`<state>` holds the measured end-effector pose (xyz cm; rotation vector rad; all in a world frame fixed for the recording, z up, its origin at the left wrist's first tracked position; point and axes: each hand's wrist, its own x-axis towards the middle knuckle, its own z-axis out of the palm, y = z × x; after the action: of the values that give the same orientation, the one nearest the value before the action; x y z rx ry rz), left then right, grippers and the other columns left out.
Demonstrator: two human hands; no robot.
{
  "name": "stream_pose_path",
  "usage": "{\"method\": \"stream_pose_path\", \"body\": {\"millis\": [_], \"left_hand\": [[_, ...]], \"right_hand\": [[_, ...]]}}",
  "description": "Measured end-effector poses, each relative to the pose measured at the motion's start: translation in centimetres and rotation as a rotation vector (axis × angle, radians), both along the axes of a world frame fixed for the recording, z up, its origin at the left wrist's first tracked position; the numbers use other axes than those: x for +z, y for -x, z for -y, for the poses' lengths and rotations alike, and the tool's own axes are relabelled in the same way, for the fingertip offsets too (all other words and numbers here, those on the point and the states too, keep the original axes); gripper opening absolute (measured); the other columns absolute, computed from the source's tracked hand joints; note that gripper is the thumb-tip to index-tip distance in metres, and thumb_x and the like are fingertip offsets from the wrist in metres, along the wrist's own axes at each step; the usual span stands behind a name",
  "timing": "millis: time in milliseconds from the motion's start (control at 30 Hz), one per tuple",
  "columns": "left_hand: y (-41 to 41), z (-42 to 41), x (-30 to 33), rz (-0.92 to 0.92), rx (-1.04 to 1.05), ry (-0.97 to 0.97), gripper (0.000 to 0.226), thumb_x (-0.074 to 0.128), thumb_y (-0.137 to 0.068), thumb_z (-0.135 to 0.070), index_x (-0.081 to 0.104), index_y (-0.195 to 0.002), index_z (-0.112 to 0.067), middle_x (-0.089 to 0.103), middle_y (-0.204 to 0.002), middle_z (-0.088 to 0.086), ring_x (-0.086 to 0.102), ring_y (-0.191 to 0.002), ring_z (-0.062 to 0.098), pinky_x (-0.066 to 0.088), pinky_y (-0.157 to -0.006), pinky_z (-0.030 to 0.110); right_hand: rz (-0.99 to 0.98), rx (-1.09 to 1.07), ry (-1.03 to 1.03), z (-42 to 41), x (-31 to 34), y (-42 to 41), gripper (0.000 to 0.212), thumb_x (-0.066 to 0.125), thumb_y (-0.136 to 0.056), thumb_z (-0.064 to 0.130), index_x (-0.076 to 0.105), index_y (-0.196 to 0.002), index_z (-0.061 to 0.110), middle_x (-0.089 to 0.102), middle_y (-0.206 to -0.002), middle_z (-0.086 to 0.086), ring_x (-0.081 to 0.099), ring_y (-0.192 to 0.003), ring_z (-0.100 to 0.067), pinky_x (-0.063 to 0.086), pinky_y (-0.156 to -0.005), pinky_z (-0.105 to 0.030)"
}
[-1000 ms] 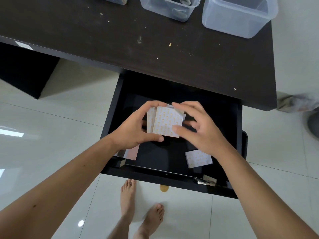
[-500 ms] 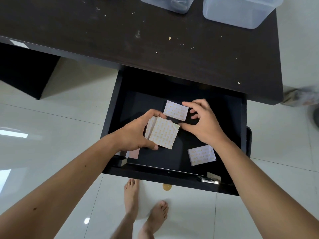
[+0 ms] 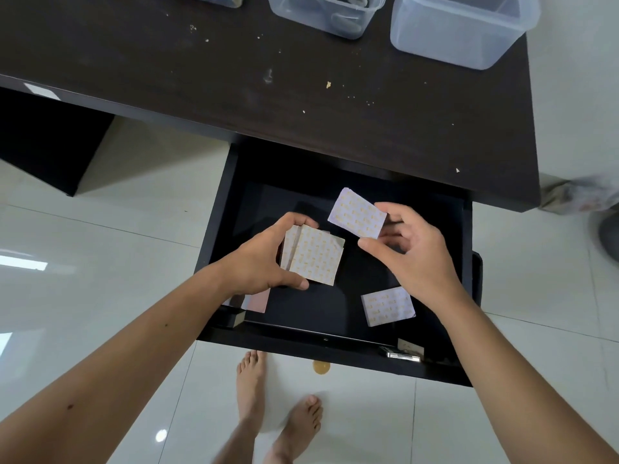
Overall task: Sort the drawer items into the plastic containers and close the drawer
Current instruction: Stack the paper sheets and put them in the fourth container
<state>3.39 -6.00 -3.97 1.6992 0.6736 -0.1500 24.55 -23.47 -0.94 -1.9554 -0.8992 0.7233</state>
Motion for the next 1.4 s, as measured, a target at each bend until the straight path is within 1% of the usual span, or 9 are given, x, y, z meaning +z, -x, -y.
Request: {"method": "stream_pose_path", "body": {"millis": [133,300,500,667,1000,1100,1167,1300,1400], "left_hand": [[-0.1,0.0,0.5,0.095,0.052,0.045,0.091,0.095,-0.075,-0.009,0.043,-0.137,-0.051,0.061,-0.134,-0.015,0.064,-0.124,0.021,0.061,-0.099,0.043],[-0.1,0.1,0.9,0.251,0.068,0.085,0.091,0.092,-0.077,-0.006,0.044,-0.148,-0.035,0.062,-0.139,-0.01,0.058,-0.136,0.017,0.058,-0.106,0.045],[-0.1,0.1,1.2,0.383,0.095,0.084,0.087,0.086,-0.083,-0.012,0.04,-0.156,-0.023,0.058,-0.143,-0.001,0.056,-0.139,0.023,0.057,-0.106,0.045],[-0.2,0.3,1.7,0.442,0.137,0.189,0.084,0.079,-0.088,0.003,0.039,-0.157,-0.023,0.054,-0.146,0.005,0.062,-0.133,0.029,0.066,-0.082,0.05],[0.0,0.4,2.5,0.476,0.179,0.242,0.07,0.078,-0.084,-0.001,0.047,-0.145,-0.019,0.057,-0.143,0.004,0.062,-0.132,0.031,0.067,-0.079,0.053],[0.1,0.4,2.8,0.474,0.22,0.271,0.068,0.076,-0.086,-0.002,0.046,-0.145,-0.017,0.061,-0.14,-0.001,0.064,-0.131,0.028,0.067,-0.08,0.048],[0.2,0.4,2.8,0.474,0.249,0.284,0.066,0.075,-0.087,-0.002,0.046,-0.145,-0.018,0.063,-0.137,-0.002,0.067,-0.127,0.03,0.067,-0.081,0.048],[0.1,0.5,2.8,0.481,0.297,0.306,0.065,0.075,-0.088,-0.003,0.048,-0.144,-0.019,0.063,-0.137,0.004,0.07,-0.12,0.037,0.066,-0.083,0.049],[0.1,0.4,2.8,0.491,0.308,0.303,0.063,0.076,-0.087,-0.004,0.05,-0.142,-0.022,0.063,-0.137,0.004,0.07,-0.122,0.036,0.066,-0.084,0.047]], "right_hand": [[-0.042,0.134,-0.028,0.3,0.8,1.7,0.058,0.089,-0.085,0.014,0.067,-0.137,0.028,0.07,-0.121,0.01,0.073,-0.105,-0.015,0.061,-0.091,-0.026],[-0.031,0.166,-0.062,-0.3,0.1,2.5,0.063,0.089,-0.085,0.012,0.066,-0.142,0.026,0.064,-0.141,0.009,0.065,-0.129,-0.006,0.059,-0.103,-0.026],[-0.069,0.162,-0.098,-1.2,0.8,2.7,0.065,0.086,-0.088,0.011,0.063,-0.147,0.024,0.068,-0.138,0.007,0.07,-0.122,-0.005,0.06,-0.099,-0.024],[-0.068,0.158,-0.111,-1.4,1.4,2.5,0.064,0.087,-0.087,0.009,0.063,-0.146,0.022,0.067,-0.135,0.006,0.073,-0.115,-0.006,0.06,-0.093,-0.021],[0.008,0.174,-0.091,-1.0,3.8,2.1,0.076,0.089,-0.086,0.019,0.052,-0.152,0.031,0.059,-0.142,0.006,0.071,-0.114,-0.01,0.061,-0.094,-0.026],[-0.007,0.078,-0.017,1.0,4.1,1.0,0.062,0.086,-0.089,0.02,0.057,-0.143,0.03,0.064,-0.133,0.007,0.071,-0.111,-0.011,0.062,-0.093,-0.03],[-0.004,0.149,0.168,2.5,3.4,0.0,0.05,0.087,-0.087,0.02,0.065,-0.131,0.032,0.068,-0.12,0.011,0.071,-0.105,-0.008,0.061,-0.095,-0.036],[0.333,0.582,0.638,4.2,1.2,0.0,0.067,0.094,-0.074,0.032,0.061,-0.132,0.044,0.047,-0.126,0.023,0.048,-0.12,-0.005,0.054,-0.097,-0.038],[0.644,0.731,0.654,4.1,0.5,0.7,0.066,0.088,-0.078,0.029,0.053,-0.132,0.04,0.039,-0.131,0.015,0.039,-0.12,-0.013,0.05,-0.097,-0.037]]}}
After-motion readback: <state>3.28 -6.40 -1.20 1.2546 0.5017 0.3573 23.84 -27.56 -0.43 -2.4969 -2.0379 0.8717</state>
